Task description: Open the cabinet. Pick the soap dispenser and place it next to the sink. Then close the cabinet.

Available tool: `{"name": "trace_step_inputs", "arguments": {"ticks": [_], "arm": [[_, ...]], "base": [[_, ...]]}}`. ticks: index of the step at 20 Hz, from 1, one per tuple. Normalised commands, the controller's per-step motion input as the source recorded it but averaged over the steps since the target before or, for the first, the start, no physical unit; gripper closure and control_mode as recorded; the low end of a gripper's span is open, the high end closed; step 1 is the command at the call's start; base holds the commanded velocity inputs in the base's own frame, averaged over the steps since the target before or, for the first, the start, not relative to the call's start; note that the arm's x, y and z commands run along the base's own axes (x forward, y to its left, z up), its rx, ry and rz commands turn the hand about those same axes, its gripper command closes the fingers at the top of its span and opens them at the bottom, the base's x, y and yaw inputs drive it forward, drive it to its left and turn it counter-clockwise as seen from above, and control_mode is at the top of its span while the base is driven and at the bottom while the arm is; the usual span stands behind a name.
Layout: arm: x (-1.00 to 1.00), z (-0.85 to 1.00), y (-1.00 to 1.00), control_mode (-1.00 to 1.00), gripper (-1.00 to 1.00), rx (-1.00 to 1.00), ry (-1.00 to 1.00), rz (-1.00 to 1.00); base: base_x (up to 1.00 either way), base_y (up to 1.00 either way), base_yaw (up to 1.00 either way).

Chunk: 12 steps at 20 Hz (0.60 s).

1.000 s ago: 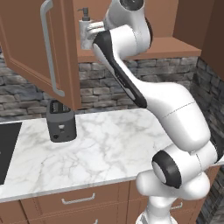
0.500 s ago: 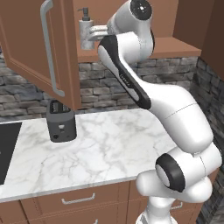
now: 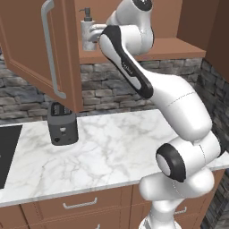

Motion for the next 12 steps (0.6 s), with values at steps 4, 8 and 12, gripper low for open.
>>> {"name": "trace_step_inputs", "arguments": {"ticks": [4, 8, 12], "arm": [[0.26, -0.2, 0.22, -1.0, -1.0, 0.0, 0.0, 0.07], [0.34, -0.25, 0.04, -1.0, -1.0, 0.0, 0.0, 0.01], [0.36, -0.05, 0.0, -1.0, -1.0, 0.0, -0.01, 0.0]], "base": [[0.0, 0.0, 0.0], [0.0, 0.0, 0.0], [0.0, 0.0, 0.0]]}}
